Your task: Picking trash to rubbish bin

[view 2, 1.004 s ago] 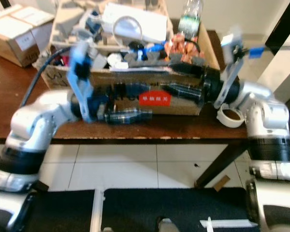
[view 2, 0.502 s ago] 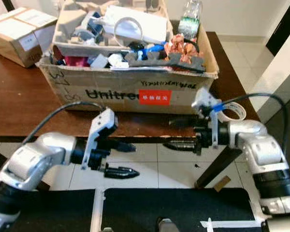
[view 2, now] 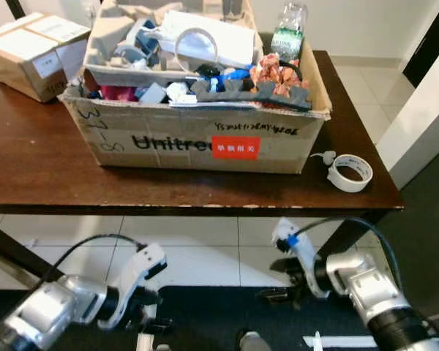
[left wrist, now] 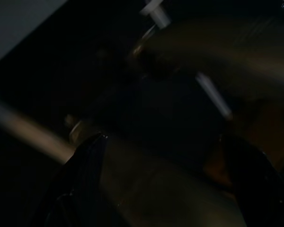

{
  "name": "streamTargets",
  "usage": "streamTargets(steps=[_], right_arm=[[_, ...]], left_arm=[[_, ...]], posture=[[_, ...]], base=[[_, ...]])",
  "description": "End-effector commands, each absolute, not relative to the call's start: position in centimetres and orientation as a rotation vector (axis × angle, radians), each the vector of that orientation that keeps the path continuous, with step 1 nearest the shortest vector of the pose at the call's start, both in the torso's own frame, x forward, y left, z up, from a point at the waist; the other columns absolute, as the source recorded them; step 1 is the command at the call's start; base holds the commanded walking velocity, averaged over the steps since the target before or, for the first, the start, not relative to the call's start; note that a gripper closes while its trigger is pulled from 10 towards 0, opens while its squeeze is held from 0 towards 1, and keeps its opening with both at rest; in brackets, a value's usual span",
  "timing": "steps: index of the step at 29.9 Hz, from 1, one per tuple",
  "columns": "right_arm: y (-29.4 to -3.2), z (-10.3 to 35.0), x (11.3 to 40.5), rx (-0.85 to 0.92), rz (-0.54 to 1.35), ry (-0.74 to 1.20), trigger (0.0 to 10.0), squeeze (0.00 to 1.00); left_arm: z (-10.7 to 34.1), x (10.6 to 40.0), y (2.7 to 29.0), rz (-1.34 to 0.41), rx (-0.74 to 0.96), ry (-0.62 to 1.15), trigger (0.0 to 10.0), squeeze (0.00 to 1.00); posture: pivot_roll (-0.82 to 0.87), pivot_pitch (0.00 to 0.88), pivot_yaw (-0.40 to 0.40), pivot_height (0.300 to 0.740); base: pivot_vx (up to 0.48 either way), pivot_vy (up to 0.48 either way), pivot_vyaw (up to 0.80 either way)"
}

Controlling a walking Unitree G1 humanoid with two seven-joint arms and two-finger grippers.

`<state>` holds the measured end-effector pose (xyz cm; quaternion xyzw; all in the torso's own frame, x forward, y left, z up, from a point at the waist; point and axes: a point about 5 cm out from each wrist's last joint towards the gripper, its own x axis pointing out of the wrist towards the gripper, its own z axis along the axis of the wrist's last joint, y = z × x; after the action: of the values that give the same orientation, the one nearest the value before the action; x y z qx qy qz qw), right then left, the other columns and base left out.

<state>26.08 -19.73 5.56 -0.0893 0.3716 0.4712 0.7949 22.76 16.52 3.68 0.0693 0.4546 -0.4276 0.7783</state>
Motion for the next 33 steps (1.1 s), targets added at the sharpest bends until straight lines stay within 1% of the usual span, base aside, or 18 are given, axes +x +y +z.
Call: streamTargets(steps=[1, 2, 4, 5, 6, 7, 8, 9, 10, 12, 13, 14, 18, 22, 27, 28, 29, 33], right_arm=[[-19.8, 3.7, 25.3, -0.219, 0.971, 0.845, 10.0, 0.0], [-19.7, 2.7, 25.1, -0.206, 0.922, 0.863, 10.0, 0.0], [-19.5, 0.1, 24.8, -0.173, 0.745, 0.872, 10.0, 0.0], [-19.4, -0.7, 24.7, -0.165, 0.679, 0.879, 10.0, 0.0], [-19.4, -0.7, 24.7, -0.165, 0.679, 0.879, 10.0, 0.0], [-19.6, -1.9, 24.6, -0.163, 0.527, 0.871, 10.0, 0.0], [-19.6, -1.9, 24.6, -0.163, 0.527, 0.871, 10.0, 0.0], [-20.3, -3.1, 24.3, -0.112, 0.277, 0.836, 10.0, 0.0], [-20.3, -3.1, 24.3, -0.112, 0.277, 0.836, 10.0, 0.0], [-21.2, -4.0, 23.5, -0.081, 0.053, 0.789, 10.0, 0.0], [-21.2, -4.5, 22.8, -0.038, 0.016, 0.79, 10.0, 0.0], [-21.2, -4.5, 22.8, -0.038, 0.016, 0.79, 10.0, 0.0], [-20.9, -6.0, 20.6, 0.115, -0.092, 0.805, 10.0, 0.0], [-20.4, -6.8, 19.7, 0.22, -0.15, 0.811, 10.0, 0.0], [-20.2, -6.9, 19.7, 0.217, -0.168, 0.809, 10.0, 0.0], [-19.8, -7.1, 19.8, 0.202, -0.171, 0.817, 10.0, 0.0], [-19.8, -7.1, 19.8, 0.202, -0.171, 0.817, 10.0, 0.0], [-19.0, -7.3, 19.7, 0.163, -0.114, 0.849, 10.0, 0.0]], left_arm=[[1.8, 22.3, 17.1, -0.86, 0.231, 1.003, 10.0, 0.0], [0.9, 22.5, 17.6, -0.791, 0.291, 0.991, 10.0, 0.0], [-0.9, 23.6, 19.0, -0.571, 0.358, 0.928, 10.0, 0.0], [-1.4, 23.8, 19.3, -0.499, 0.362, 0.907, 10.0, 0.0], [-1.4, 23.8, 19.3, -0.499, 0.362, 0.907, 10.0, 0.0], [-1.9, 24.1, 19.7, -0.384, 0.325, 0.876, 10.0, 0.0], [-1.9, 24.1, 19.7, -0.384, 0.325, 0.876, 10.0, 0.0], [-2.6, 24.0, 20.4, -0.231, 0.255, 0.868, 10.0, 0.0], [-2.6, 24.0, 20.4, -0.231, 0.255, 0.868, 10.0, 0.0], [-3.4, 23.5, 21.0, -0.135, 0.239, 0.894, 10.0, 0.0], [-3.6, 23.2, 21.0, -0.132, 0.249, 0.9, 10.0, 0.0], [-3.6, 23.2, 21.0, -0.132, 0.249, 0.9, 10.0, 0.0], [-4.5, 22.5, 20.1, -0.193, 0.245, 0.904, 10.0, 0.0], [-5.4, 22.2, 20.0, -0.148, 0.24, 0.949, 10.0, 0.0], [-5.6, 22.2, 20.0, -0.132, 0.266, 0.951, 10.0, 0.0], [-5.7, 22.3, 19.9, -0.115, 0.256, 0.94, 10.0, 0.0], [-5.7, 22.3, 19.9, -0.115, 0.256, 0.94, 10.0, 0.0], [-5.7, 22.5, 19.7, -0.101, 0.235, 0.927, 10.0, 0.0]], posture=[[0.03, 0.199, -0.032, 0.74], [0.03, 0.198, -0.032, 0.74], [0.03, 0.194, -0.037, 0.74], [0.03, 0.193, -0.038, 0.74], [0.03, 0.193, -0.038, 0.74], [0.02, 0.19, -0.044, 0.74], [0.02, 0.19, -0.044, 0.74], [0.02, 0.185, -0.046, 0.74], [0.02, 0.185, -0.046, 0.74], [0.02, 0.182, -0.047, 0.74], [0.02, 0.179, -0.046, 0.74], [0.02, 0.179, -0.046, 0.74], [0.03, 0.158, -0.037, 0.74], [0.03, 0.144, -0.032, 0.74], [0.03, 0.122, -0.021, 0.74], [0.03, 0.095, -0.001, 0.74], [0.03, 0.095, -0.001, 0.74], [0.03, 0.074, 0.002, 0.74]], base=[[0.0, 0.0, 0.0], [0.0, 0.0, 0.0], [0.0, 0.0, 0.0], [0.0, 0.0, 0.0], [0.0, 0.0, 0.0], [0.0, 0.0, 0.0], [0.0, 0.0, 0.0], [0.0, 0.0, 0.0], [0.0, 0.0, 0.0], [0.0, 0.0, 0.0], [0.0, 0.0, 0.0], [0.0, 0.0, 0.0], [0.0, 0.0, 0.0], [0.0, 0.0, 0.0], [0.0, 0.0, 0.0], [0.0, 0.0, 0.0], [0.0, 0.0, 0.0], [0.0, 0.0, 0.0]])
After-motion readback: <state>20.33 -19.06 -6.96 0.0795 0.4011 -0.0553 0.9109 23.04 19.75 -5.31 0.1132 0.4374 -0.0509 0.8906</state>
